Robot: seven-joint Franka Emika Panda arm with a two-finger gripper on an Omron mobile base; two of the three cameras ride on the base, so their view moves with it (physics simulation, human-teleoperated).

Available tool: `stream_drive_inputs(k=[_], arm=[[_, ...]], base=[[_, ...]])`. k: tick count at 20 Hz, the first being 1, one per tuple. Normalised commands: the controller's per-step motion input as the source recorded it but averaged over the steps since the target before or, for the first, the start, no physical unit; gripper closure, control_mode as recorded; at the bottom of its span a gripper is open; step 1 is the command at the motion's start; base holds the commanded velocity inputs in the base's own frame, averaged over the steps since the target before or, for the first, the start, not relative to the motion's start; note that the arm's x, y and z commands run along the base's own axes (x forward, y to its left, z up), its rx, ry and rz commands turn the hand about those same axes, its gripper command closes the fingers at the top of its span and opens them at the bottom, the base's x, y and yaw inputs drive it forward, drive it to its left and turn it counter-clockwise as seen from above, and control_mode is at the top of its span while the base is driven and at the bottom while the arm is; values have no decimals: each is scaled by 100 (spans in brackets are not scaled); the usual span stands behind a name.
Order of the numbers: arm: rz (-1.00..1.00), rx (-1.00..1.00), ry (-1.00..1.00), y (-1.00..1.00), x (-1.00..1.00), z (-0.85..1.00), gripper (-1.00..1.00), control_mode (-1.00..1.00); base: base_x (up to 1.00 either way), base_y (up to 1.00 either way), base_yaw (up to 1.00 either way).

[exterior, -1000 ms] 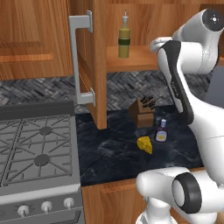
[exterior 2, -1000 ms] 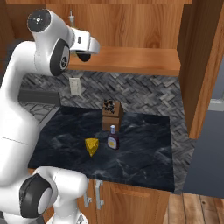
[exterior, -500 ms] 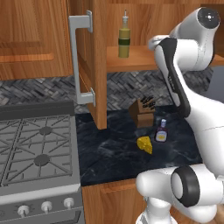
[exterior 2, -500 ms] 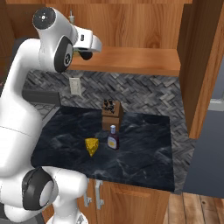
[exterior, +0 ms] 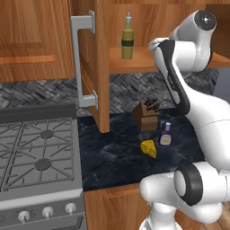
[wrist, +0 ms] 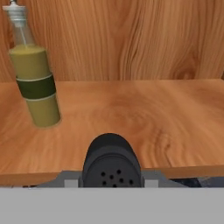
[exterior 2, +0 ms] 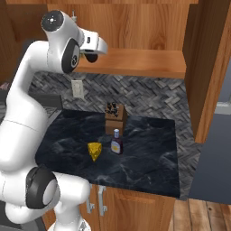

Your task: There are various items on the counter. Only move the condiments/shakers into the cabinet.

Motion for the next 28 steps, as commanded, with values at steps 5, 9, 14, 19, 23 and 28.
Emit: stream_drive_inputs(k=[5,9,14,19,23,28], arm=[[0,0,0,0,35,-17,100,-100],[0,0,0,0,31,-1,100,-100],[0,0,0,0,30,-2,100,-100],[0,0,0,0,33,-12,100,-100],[0,-1,6,0,39,-13,100,-100],[0,-3,2,0,39,-12,100,-100]], base=[[0,0,0],[0,0,0],[0,0,0],[0,0,0],[0,0,0],[0,0,0]])
